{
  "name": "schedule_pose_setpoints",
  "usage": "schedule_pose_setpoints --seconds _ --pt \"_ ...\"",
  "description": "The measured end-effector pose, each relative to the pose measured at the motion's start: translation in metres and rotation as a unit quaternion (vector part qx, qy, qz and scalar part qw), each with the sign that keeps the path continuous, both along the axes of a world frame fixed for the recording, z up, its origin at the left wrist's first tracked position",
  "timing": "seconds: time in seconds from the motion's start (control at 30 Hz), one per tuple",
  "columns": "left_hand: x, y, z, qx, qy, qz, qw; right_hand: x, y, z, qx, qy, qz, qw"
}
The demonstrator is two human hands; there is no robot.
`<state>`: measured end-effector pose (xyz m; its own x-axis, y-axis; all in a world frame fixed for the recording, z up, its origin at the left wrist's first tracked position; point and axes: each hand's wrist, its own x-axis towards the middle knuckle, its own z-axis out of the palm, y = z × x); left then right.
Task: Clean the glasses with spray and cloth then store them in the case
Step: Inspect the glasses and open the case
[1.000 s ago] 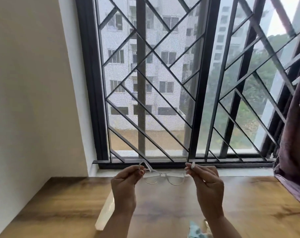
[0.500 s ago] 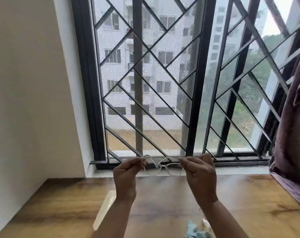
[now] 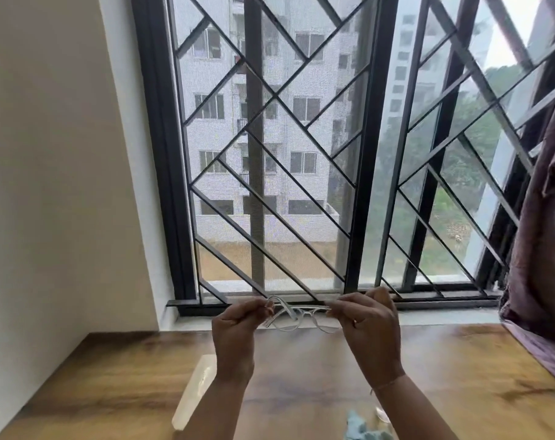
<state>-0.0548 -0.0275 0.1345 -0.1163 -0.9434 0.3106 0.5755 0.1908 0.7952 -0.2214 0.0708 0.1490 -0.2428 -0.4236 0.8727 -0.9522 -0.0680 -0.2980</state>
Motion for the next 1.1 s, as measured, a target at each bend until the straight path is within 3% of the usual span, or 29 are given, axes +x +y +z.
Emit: schedule_pose_setpoints --seconds 0.47,0.63,0.73,0.87,1.1 --pt "0.002 0.002 -0.003 0.064 -0.003 0.004 0.998 0.004 0.003 -0.008 -0.011 -0.219 0.124 0.968" --pt "0.003 0.003 0.001 -0.007 -0.094 0.066 0.993 0.002 0.007 -0.008 -0.009 -0.227 0.118 0.967" --pt "0.007 0.004 0.007 -0.095 -0.19 0.122 0.97 0.002 0.007 -0.008 -0.006 -0.222 0.119 0.968" --pt "0.012 0.002 0.013 -0.202 -0.309 0.18 0.912 0.002 0.006 -0.007 0.002 -0.213 0.115 0.97" --pt "0.013 0.006 0.022 -0.264 -0.394 0.187 0.86 0.001 0.007 -0.004 0.009 -0.237 0.127 0.963"
